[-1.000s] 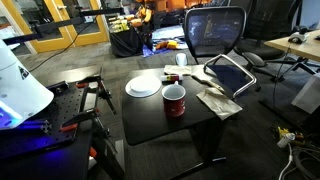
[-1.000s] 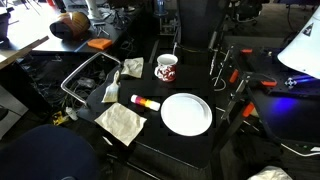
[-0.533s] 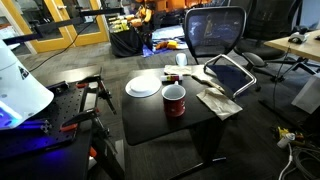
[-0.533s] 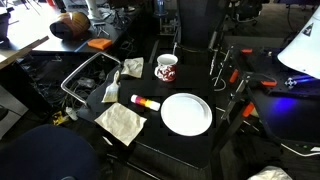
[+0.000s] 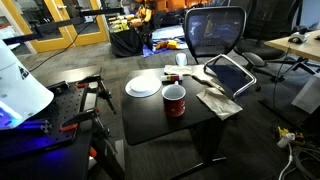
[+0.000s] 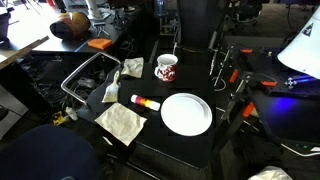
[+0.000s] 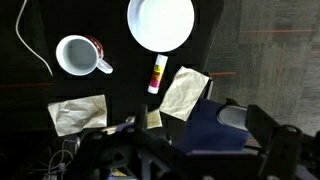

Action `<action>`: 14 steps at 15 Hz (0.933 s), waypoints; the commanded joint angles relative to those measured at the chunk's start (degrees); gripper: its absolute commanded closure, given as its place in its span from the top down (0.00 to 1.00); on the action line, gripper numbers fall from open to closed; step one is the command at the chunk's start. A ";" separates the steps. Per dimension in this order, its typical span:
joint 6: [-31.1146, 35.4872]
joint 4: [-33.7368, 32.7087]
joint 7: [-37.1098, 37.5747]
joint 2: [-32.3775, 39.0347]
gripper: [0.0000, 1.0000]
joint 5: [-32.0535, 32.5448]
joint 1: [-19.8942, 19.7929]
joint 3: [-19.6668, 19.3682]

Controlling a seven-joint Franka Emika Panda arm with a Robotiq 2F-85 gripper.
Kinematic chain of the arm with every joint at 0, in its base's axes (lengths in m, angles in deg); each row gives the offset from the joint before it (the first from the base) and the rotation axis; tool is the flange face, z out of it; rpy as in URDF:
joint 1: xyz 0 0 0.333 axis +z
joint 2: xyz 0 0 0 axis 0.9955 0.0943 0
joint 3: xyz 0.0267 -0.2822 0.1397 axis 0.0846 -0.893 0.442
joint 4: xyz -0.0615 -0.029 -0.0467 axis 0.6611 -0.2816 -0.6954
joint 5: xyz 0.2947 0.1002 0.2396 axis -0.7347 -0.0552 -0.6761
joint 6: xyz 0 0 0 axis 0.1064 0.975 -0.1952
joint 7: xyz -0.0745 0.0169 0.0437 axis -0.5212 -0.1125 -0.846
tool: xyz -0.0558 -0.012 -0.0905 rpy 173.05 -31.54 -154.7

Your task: Place the glue stick inside the red mug

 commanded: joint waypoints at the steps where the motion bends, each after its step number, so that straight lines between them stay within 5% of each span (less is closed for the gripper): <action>1: 1.57 -2.67 3.85 4.55 1.00 0.19 0.84 1.11; 10: 0.88 -1.30 2.34 3.99 1.00 0.11 0.75 0.93; 14: 5.07 -1.15 7.55 6.64 1.00 2.53 1.42 1.43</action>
